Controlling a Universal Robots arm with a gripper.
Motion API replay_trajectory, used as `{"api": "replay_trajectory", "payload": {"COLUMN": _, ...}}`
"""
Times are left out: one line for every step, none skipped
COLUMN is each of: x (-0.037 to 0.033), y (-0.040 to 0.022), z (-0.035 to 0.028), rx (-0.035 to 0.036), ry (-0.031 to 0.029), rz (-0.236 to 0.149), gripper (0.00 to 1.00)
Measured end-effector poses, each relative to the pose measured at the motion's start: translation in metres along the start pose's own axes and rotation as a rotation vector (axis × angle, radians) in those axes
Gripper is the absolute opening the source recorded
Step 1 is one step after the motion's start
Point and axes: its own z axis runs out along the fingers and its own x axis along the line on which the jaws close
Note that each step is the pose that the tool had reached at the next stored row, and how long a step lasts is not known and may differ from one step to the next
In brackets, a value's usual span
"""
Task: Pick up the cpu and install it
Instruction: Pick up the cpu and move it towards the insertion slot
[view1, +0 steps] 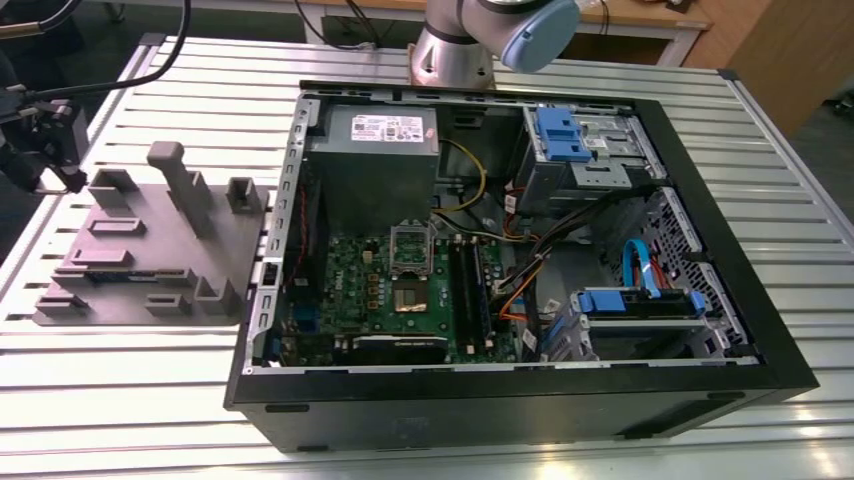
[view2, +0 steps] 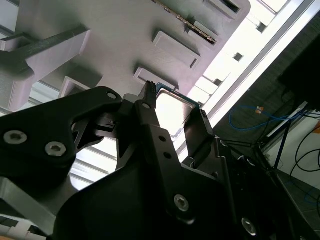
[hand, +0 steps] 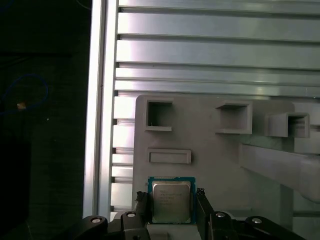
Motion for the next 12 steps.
{"api": "replay_trajectory", "payload": {"x": 0.0000, "y": 0.0000, "z": 0.0000, "rx": 0.0000, "ry": 0.0000, "rz": 0.000, "gripper": 0.47}}
{"api": "replay_trajectory", "payload": {"x": 0.0000, "y": 0.0000, "z": -0.0003, "rx": 0.0000, "ry": 0.0001, "rz": 0.000, "gripper": 0.47}}
{"api": "replay_trajectory", "payload": {"x": 0.0000, "y": 0.0000, "z": -0.0008, "rx": 0.0002, "ry": 0.0004, "rz": 0.000, "gripper": 0.47}}
{"api": "replay_trajectory", "payload": {"x": 0.0000, "y": 0.0000, "z": -0.0013, "rx": 0.0002, "ry": 0.0004, "rz": 0.000, "gripper": 0.47}}
{"api": "replay_trajectory", "payload": {"x": 0.0000, "y": 0.0001, "z": -0.0013, "rx": 0.0000, "ry": 0.0000, "rz": 0.000, "gripper": 0.47}}
{"api": "replay_trajectory", "payload": {"x": 0.0000, "y": 0.0001, "z": -0.0016, "rx": 0.0000, "ry": 0.0000, "rz": 0.000, "gripper": 0.47}}
{"api": "replay_trajectory", "payload": {"x": 0.0000, "y": 0.0001, "z": -0.0017, "rx": 0.0000, "ry": 0.0000, "rz": 0.000, "gripper": 0.47}}
{"api": "replay_trajectory", "payload": {"x": 0.0000, "y": 0.0001, "z": -0.0017, "rx": 0.0000, "ry": 0.0000, "rz": 0.000, "gripper": 0.47}}
{"api": "replay_trajectory", "payload": {"x": 0.0000, "y": 0.0001, "z": -0.0018, "rx": 0.0000, "ry": 0.0000, "rz": 0.000, "gripper": 0.47}}
{"api": "replay_trajectory", "payload": {"x": 0.0000, "y": 0.0001, "z": -0.0019, "rx": 0.0000, "ry": 0.0000, "rz": 0.000, "gripper": 0.47}}
{"api": "replay_trajectory", "payload": {"x": 0.0000, "y": 0.0001, "z": -0.0021, "rx": 0.0000, "ry": 0.0001, "rz": 0.000, "gripper": 0.47}}
{"api": "replay_trajectory", "payload": {"x": 0.0000, "y": 0.0001, "z": -0.0023, "rx": 0.0000, "ry": 0.0001, "rz": 0.000, "gripper": 0.47}}
